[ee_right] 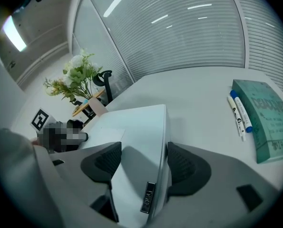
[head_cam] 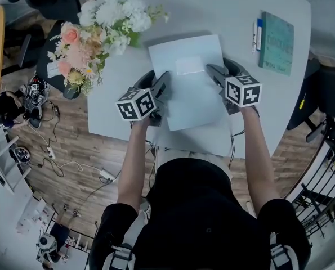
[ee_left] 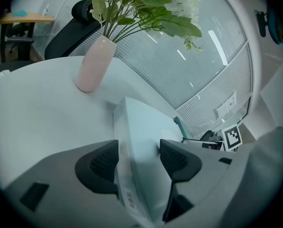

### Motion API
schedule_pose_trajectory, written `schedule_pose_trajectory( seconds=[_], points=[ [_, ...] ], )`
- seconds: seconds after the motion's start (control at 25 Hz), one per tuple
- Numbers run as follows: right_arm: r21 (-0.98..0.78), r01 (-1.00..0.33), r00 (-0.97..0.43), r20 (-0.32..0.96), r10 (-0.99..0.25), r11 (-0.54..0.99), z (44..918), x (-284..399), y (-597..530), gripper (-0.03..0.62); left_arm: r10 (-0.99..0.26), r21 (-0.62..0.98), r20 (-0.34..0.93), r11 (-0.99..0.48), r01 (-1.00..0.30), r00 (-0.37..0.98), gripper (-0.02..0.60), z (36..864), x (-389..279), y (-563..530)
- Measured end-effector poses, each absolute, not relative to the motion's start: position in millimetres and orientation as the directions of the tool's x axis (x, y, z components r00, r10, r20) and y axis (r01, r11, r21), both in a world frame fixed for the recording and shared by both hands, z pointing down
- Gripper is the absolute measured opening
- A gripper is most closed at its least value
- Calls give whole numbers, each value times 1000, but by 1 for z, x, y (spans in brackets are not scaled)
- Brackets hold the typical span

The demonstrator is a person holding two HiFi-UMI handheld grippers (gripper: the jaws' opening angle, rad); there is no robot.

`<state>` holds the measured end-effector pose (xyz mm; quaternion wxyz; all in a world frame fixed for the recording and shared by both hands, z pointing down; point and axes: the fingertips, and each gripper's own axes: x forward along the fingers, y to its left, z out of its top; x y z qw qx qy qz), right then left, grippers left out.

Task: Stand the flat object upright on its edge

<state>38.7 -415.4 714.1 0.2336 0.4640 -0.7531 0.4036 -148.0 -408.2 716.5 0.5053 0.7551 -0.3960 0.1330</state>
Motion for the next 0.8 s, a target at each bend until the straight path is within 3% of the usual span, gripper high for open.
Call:
schedule_pose_trajectory(
  seconds=[0.8],
  points=[
    [-409, -880, -474, 720, -508, 241, 708, 35, -412, 311, -468, 655, 604, -168, -736, 645, 262, 712, -146, -403]
  ],
)
